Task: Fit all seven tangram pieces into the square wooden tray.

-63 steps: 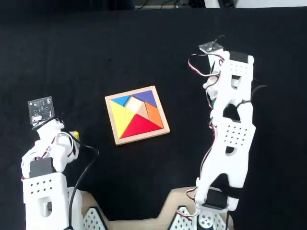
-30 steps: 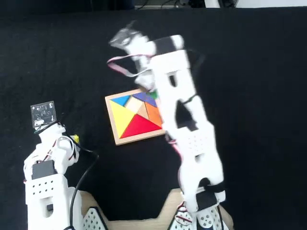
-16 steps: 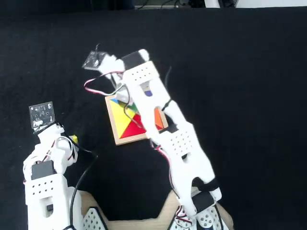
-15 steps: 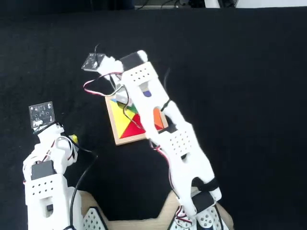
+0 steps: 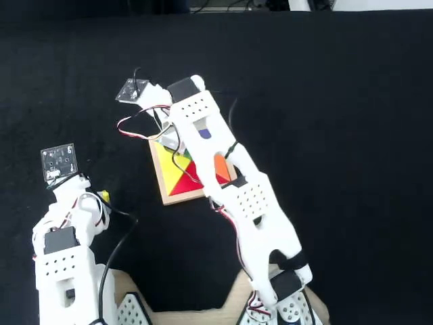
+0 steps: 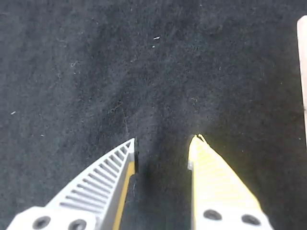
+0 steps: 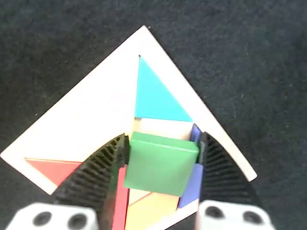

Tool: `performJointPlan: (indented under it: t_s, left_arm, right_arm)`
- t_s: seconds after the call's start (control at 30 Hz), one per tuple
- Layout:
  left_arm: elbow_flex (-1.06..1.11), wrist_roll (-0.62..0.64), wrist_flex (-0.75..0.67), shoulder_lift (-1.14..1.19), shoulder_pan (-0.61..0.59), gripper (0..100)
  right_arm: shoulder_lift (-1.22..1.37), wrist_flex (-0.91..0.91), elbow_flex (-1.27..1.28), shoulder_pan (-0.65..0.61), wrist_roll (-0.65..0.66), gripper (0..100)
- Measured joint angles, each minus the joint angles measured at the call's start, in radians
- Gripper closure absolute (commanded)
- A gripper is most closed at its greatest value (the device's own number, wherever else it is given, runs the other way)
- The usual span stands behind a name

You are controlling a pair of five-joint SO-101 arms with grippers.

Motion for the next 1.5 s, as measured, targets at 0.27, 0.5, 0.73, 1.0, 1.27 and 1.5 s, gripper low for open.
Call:
performJointPlan:
  t_s: [0.27,0.5,0.73,1.0,1.27,1.5]
  left_arm:
    - [0.0,0.0,0.0,0.0,0.0,81]
    - [0.0,0.0,0.0,0.0,0.0,81]
    - [0.0,0.0,0.0,0.0,0.0,81]
    - [0.0,0.0,0.0,0.0,0.0,81]
    - [0.0,-0.009,0.0,0.0,0.0,81]
    - [0.0,-0.009,0.0,0.0,0.0,81]
  right_arm:
    - [0.0,-0.008,0.0,0.0,0.0,79.4]
    - [0.0,-0.008,0.0,0.0,0.0,79.3]
    - [0.0,0.008,0.0,-0.009,0.0,79.3]
    - [0.0,0.011,0.0,-0.018,0.0,79.2]
    - [0.025,0.025,0.0,-0.018,0.0,79.2]
    - [0.051,0.04,-0.002,-0.018,0.018,79.2]
